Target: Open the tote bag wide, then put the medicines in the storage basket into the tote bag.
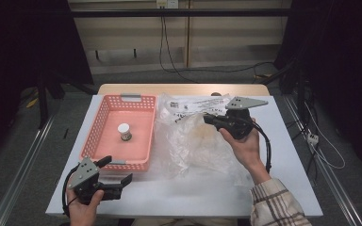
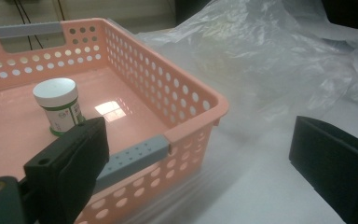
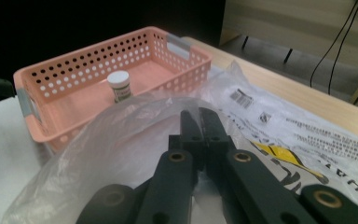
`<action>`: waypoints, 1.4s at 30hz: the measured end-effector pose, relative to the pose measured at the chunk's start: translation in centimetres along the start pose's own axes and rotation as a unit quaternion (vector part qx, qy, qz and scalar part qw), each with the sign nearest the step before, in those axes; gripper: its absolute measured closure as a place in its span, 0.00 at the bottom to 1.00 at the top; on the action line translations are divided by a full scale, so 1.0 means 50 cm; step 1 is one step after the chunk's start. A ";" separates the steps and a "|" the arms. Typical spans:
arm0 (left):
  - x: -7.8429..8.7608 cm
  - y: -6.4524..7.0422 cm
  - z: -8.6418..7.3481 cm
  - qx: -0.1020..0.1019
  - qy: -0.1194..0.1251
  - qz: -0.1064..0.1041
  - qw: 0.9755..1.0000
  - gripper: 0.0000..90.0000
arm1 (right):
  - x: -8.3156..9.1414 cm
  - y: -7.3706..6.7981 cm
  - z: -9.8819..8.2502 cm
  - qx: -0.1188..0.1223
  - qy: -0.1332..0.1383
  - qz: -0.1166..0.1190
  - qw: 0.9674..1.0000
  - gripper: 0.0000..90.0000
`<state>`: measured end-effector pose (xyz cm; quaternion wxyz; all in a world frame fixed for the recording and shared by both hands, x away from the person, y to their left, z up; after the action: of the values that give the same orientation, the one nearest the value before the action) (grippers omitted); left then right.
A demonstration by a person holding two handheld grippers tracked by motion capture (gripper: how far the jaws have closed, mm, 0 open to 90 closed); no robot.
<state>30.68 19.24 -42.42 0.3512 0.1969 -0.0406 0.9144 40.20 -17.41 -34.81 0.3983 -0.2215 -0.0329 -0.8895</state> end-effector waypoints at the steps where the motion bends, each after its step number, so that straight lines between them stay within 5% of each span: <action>1: 0.000 0.000 0.000 0.001 0.000 0.001 1.000 0.05 | 0.000 0.000 0.000 0.000 0.000 0.000 1.000 1.00; 7: 0.002 -0.001 0.002 0.003 0.002 0.003 1.000 0.05 | 0.004 0.002 0.005 -0.003 0.016 0.008 1.000 1.00; 19: 0.009 -0.013 0.007 0.015 0.002 0.012 1.000 0.05 | -0.010 0.005 -0.015 -0.016 0.000 0.023 1.000 1.00; 24: 0.014 -0.013 0.019 0.018 -0.004 0.000 1.000 0.05 | -0.013 0.005 -0.020 -0.018 -0.004 0.026 0.999 1.00; 31: -0.004 -0.016 0.046 0.012 -0.037 -0.031 0.999 0.11 | -0.004 0.003 -0.025 -0.018 -0.003 0.031 0.999 1.00; 37: -0.028 -0.032 0.075 -0.007 -0.055 -0.028 0.998 0.13 | -0.009 0.004 -0.031 -0.020 -0.009 0.032 0.999 1.00; 42: -0.051 -0.068 0.094 0.002 -0.066 -0.007 0.998 0.08 | -0.010 0.003 -0.032 -0.020 -0.010 0.031 0.999 1.00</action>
<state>36.18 19.20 -39.31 0.3539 0.2578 -0.0610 0.8970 40.04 -17.54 -36.47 0.4212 -0.2391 -0.0123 -0.8748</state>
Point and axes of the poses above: each handheld gripper's, and its own axes: x roughly backward along the jaws, z roughly out of its top, y roughly to its right, the point moved 4 cm from there along -x, roughly forward along the jaws, and after that the axes turned 3 degrees about z, right-handed, at the moved point
